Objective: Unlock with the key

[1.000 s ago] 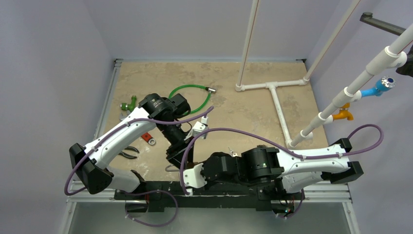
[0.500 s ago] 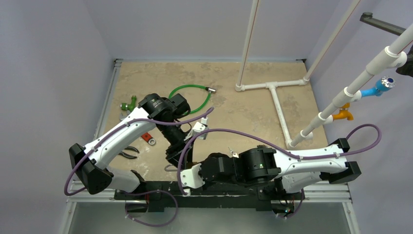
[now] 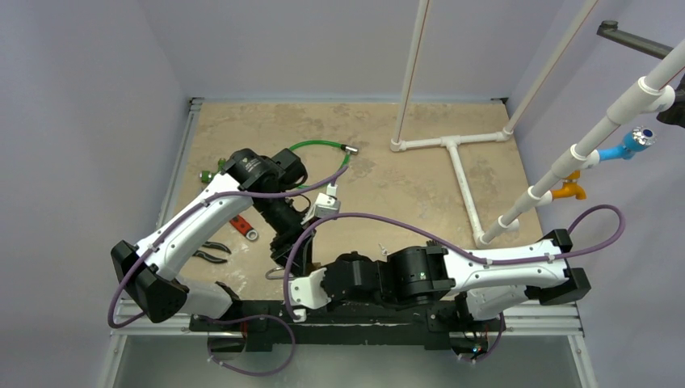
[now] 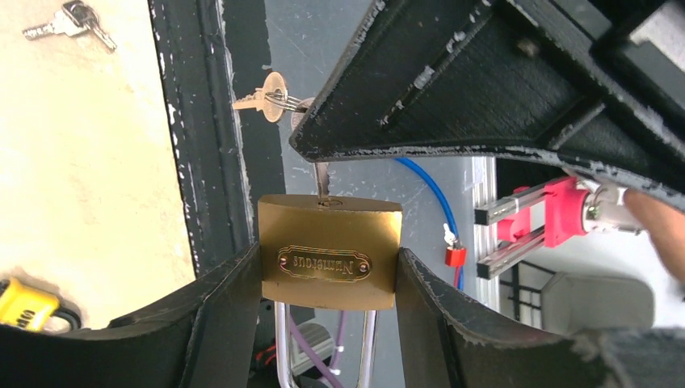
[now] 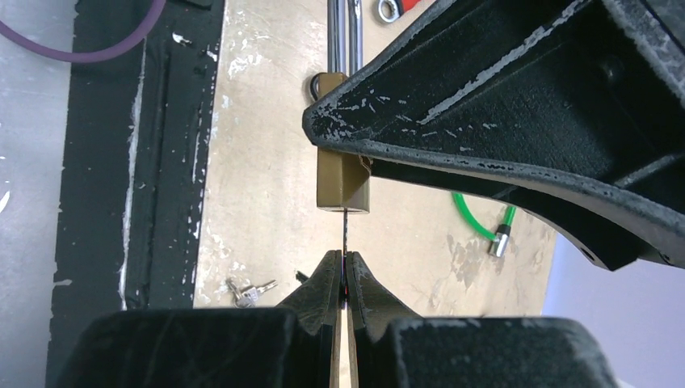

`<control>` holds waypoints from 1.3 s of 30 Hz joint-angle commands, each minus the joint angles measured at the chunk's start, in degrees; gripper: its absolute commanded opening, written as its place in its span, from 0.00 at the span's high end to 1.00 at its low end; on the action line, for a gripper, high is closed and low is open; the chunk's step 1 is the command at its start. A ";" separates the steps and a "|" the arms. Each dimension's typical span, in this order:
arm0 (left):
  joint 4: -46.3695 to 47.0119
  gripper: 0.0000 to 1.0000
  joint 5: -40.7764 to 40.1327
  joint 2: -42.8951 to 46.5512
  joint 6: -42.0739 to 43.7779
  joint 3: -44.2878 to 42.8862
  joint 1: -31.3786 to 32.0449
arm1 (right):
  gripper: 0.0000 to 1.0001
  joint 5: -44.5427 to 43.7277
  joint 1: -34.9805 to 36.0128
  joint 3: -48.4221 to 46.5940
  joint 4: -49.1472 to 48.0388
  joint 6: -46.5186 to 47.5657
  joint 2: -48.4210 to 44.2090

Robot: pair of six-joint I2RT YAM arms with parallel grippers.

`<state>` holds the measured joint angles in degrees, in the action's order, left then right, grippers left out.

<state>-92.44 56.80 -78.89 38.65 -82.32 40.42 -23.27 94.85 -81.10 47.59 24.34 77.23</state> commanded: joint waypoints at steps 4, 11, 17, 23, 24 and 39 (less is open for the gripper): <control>0.09 1.00 3.21 2.44 -9.82 -1.33 -1.91 | 1.00 0.62 1.12 -1.88 -5.87 0.29 1.37; -1.30 1.00 4.25 2.26 -7.85 -1.79 -1.99 | 1.00 1.22 1.48 -0.07 -9.32 0.01 0.69; 0.41 1.00 2.80 1.82 -9.59 -2.64 -2.02 | 1.00 3.03 1.57 -0.37 -10.50 0.46 1.75; 0.02 1.00 3.46 1.47 -9.15 -5.24 -2.01 | 1.00 6.76 1.63 1.12 -14.99 -0.81 1.51; 0.13 1.00 3.35 1.53 -9.16 -5.68 -1.97 | 1.00 6.64 1.65 1.21 -15.79 -0.81 1.29; -2.11 1.00 -0.90 1.81 -6.66 -7.66 -2.36 | 0.37 -4.83 1.66 1.94 -15.01 1.25 -8.15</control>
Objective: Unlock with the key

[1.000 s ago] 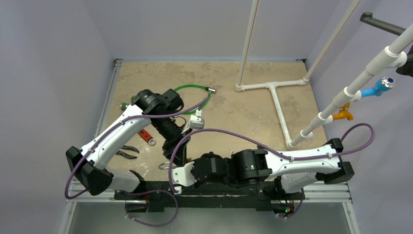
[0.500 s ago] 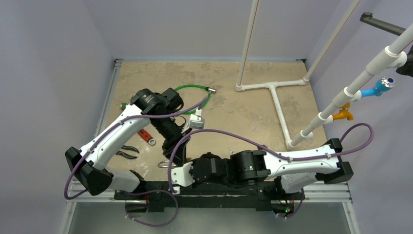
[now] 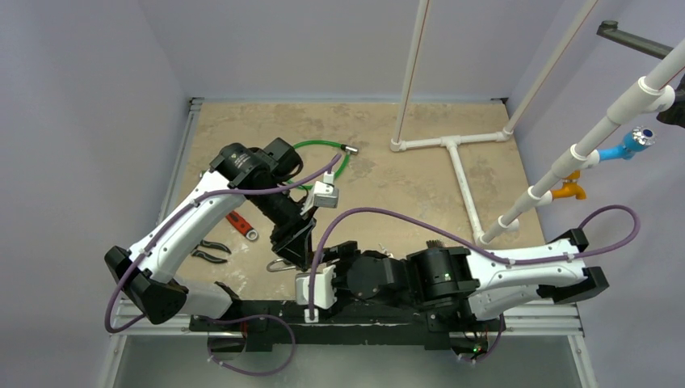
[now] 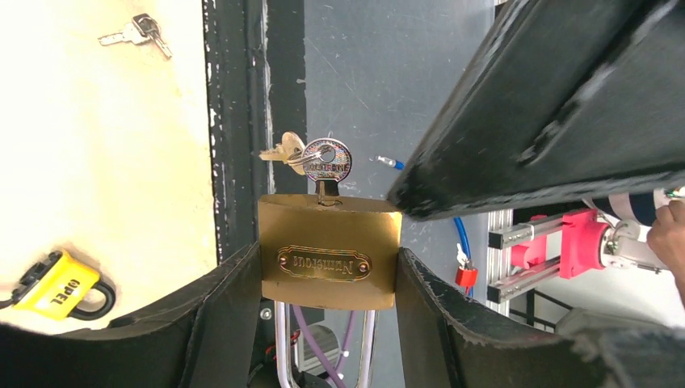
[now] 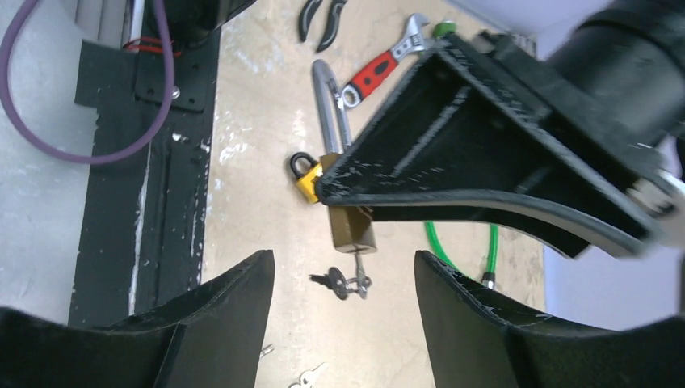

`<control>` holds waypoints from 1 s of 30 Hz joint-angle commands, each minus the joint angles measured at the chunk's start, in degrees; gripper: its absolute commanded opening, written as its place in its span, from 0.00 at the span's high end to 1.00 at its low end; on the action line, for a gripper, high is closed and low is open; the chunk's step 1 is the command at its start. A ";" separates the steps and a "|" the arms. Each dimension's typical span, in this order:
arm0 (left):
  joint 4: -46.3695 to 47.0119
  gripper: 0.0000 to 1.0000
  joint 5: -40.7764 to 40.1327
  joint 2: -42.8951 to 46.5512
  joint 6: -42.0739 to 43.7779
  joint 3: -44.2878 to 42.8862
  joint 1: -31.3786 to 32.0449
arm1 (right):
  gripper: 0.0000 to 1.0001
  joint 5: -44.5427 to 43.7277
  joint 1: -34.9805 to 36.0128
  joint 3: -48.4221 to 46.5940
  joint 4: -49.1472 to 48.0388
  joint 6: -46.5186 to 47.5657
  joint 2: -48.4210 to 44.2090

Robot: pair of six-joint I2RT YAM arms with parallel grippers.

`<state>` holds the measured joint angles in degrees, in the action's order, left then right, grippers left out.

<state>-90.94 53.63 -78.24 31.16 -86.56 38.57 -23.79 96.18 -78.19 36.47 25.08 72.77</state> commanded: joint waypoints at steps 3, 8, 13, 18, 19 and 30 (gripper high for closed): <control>-2.97 1.00 0.15 1.97 0.37 -4.23 -0.47 | 0.36 -5.61 0.32 -1.47 -3.78 -3.92 -6.47; 0.77 1.00 -9.28 5.19 -0.97 -5.54 -0.45 | 0.33 -8.24 0.01 5.46 -9.32 -16.01 -14.69; 7.64 1.00 -25.51 11.65 1.19 -6.82 -0.21 | 0.35 -9.87 -4.03 12.59 -17.00 -30.41 -21.60; 21.38 1.00 -37.73 20.47 3.26 -5.54 1.60 | 0.73 -9.31 -14.55 15.68 -19.91 -45.68 -22.11; 23.06 1.00 -40.16 21.79 3.85 -5.02 2.81 | 0.79 -9.34 -15.79 14.65 -19.07 -47.54 -20.20; 29.64 1.00 -53.19 25.98 9.48 -2.63 10.90 | 1.00 -19.48 -18.92 -5.13 -12.28 -49.84 2.98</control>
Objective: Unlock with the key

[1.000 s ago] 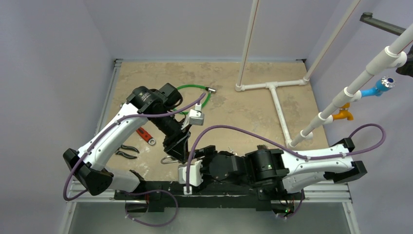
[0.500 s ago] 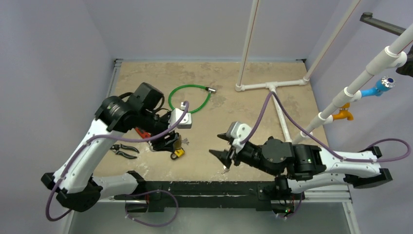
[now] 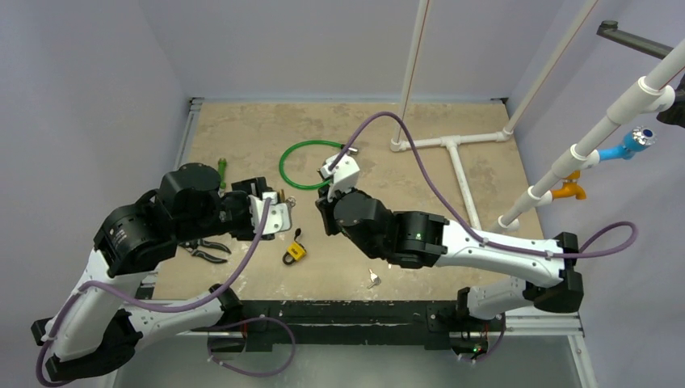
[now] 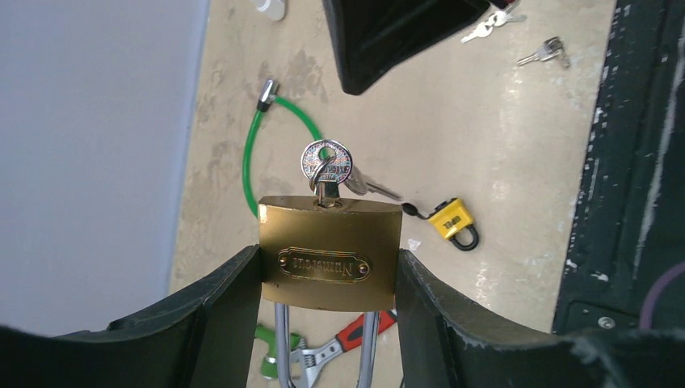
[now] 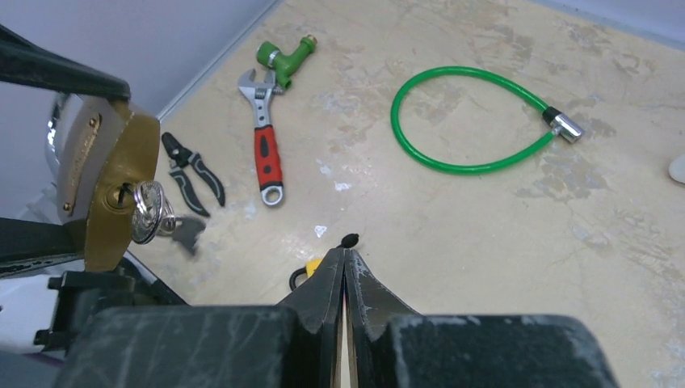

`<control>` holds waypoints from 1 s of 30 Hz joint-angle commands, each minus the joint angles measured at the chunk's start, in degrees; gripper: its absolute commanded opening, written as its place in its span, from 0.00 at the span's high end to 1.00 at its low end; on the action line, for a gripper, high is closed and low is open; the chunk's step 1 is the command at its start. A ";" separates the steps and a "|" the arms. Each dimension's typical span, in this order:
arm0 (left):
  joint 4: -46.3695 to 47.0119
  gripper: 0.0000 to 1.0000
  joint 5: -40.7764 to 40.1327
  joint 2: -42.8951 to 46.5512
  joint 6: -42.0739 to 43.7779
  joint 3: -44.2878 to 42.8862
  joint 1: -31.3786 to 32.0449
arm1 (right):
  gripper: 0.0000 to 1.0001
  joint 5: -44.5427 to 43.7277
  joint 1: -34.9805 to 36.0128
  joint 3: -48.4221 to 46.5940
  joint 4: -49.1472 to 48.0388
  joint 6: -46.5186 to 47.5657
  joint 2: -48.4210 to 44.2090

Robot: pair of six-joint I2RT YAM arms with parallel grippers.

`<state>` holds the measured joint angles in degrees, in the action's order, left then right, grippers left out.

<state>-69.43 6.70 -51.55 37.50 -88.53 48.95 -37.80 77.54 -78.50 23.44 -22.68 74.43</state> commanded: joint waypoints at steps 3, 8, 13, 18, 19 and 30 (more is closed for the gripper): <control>8.47 1.00 -9.06 -1.55 3.79 -0.66 0.92 | 1.00 -8.33 -0.26 -5.71 -0.22 -0.77 3.33; 8.61 1.00 -9.78 -1.48 4.23 0.53 1.97 | 1.00 -10.61 -0.19 -7.51 1.43 -0.94 7.03; 8.25 1.00 -8.47 -1.35 3.71 0.54 2.41 | 1.00 -8.91 -0.26 -7.04 -4.06 1.19 6.89; 7.44 1.00 -7.71 -1.88 3.57 0.72 2.89 | 1.00 -7.65 -0.19 -10.95 -3.96 1.59 10.28; 7.47 1.00 -7.67 -2.01 3.29 0.84 3.08 | 1.00 -7.45 -0.05 -11.65 -3.75 1.47 11.04; 10.34 1.00 -10.96 -3.20 1.37 1.20 3.71 | 1.00 -4.97 2.33 -14.13 -4.46 -1.77 16.17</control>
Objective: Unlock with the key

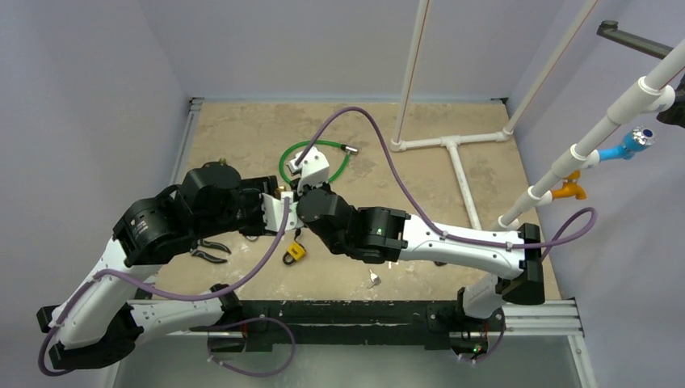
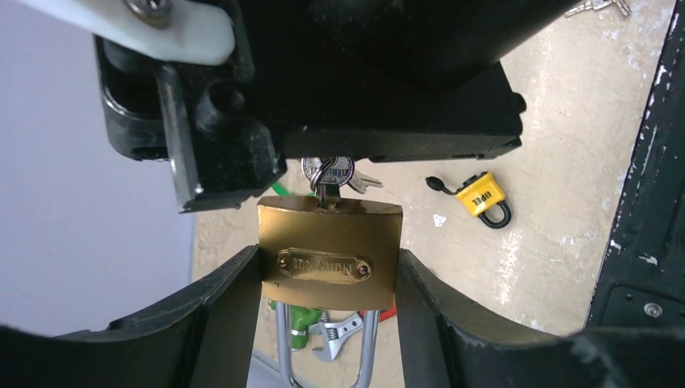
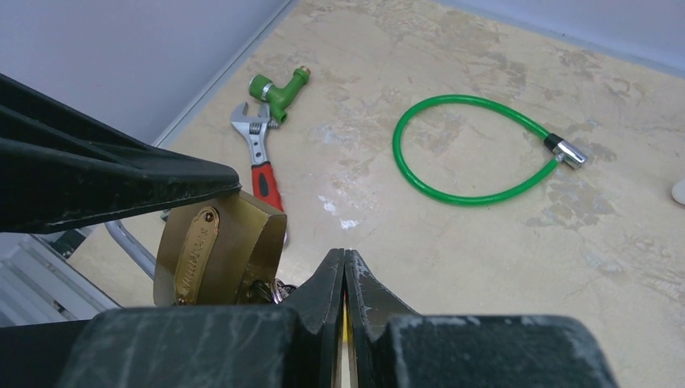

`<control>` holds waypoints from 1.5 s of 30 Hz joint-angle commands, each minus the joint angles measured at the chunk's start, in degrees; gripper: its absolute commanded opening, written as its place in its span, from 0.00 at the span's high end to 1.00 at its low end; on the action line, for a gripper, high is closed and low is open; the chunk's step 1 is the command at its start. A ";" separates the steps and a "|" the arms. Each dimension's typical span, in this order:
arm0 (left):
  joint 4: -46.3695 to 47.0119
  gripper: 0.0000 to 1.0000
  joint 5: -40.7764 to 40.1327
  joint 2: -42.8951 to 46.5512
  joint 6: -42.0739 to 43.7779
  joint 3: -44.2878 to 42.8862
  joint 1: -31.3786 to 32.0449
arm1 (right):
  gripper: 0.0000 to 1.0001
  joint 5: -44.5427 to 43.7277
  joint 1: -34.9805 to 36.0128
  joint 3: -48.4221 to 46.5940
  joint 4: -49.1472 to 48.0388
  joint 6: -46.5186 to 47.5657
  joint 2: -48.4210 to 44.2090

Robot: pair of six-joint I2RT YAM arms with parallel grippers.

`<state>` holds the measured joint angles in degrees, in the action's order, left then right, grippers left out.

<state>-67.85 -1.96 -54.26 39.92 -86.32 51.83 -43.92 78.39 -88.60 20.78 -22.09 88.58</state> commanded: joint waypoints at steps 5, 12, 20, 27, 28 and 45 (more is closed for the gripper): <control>8.32 1.00 -1.21 -1.46 -3.13 -3.82 1.16 | 1.00 3.13 1.88 -6.08 -2.79 -3.48 5.12; 7.47 1.00 -0.68 -0.35 -2.52 -4.38 1.16 | 0.74 7.88 -4.95 5.02 -1.17 -9.97 -5.05; 7.68 1.00 -5.26 2.01 10.08 0.56 2.55 | 0.46 20.63 -12.72 20.43 -6.82 -9.68 -24.63; 2.09 1.00 -7.85 4.55 24.11 6.92 8.96 | 0.28 38.91 -13.73 33.03 -26.62 -9.84 -35.14; 2.79 1.00 -9.43 4.97 26.10 8.39 10.41 | 0.28 40.54 -13.78 34.13 -29.39 -9.82 -35.03; 7.36 1.00 -11.25 1.06 25.16 3.59 14.38 | 0.39 54.38 -17.29 28.44 -36.20 -7.32 -20.70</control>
<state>-65.65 -12.34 -53.30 65.36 -78.56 65.54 7.35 62.24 -56.14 -10.26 -30.59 67.16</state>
